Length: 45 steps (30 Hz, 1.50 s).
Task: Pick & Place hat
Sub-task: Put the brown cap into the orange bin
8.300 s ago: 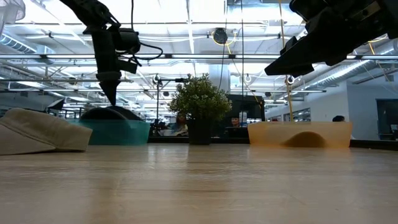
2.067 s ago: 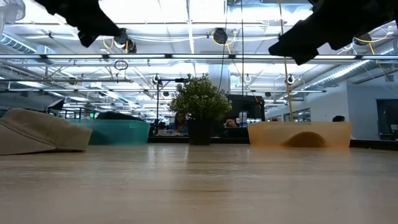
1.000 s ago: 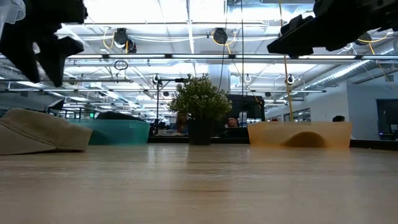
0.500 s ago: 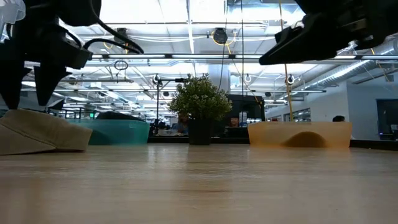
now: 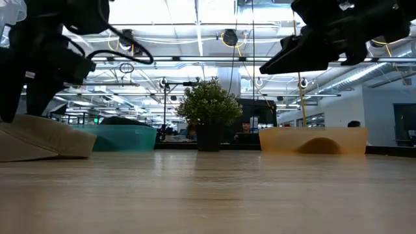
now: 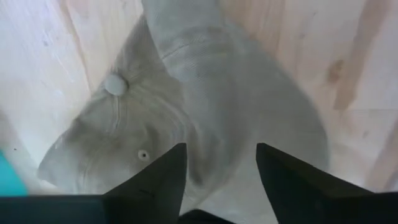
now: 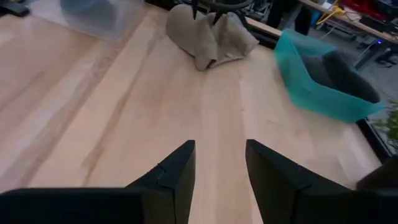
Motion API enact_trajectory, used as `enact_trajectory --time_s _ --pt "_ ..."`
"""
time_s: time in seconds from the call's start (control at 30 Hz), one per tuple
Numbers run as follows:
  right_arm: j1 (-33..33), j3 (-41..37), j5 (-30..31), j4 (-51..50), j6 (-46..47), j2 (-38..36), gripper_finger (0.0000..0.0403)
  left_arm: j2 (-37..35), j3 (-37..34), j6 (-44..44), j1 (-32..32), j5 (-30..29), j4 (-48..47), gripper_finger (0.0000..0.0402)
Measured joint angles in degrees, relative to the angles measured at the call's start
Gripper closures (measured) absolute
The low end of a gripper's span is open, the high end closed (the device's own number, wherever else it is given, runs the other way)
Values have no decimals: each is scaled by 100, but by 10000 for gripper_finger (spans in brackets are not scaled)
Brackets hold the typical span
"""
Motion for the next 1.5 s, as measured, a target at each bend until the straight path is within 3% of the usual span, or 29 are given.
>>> enact_trajectory --time_s 0.2,0.5,0.7,0.97,1.33,1.5 --pt "-282 0 1 43 -32 0 273 2 -219 -34 38 -10 86 256" --pt "-288 0 -11 81 171 0 273 0 -53 -640 295 169 523 391" --pt "-58 0 -16 77 424 0 273 0 569 -902 582 165 1354 390" --pt "558 0 -17 75 766 0 273 239 1095 -815 910 112 3771 396" --pt "1340 0 -13 77 1087 0 273 2083 1963 -1488 1171 58 4437 391" --pt "1406 0 -8 77 1129 0 273 2453 2415 -1204 1173 6 4529 348"
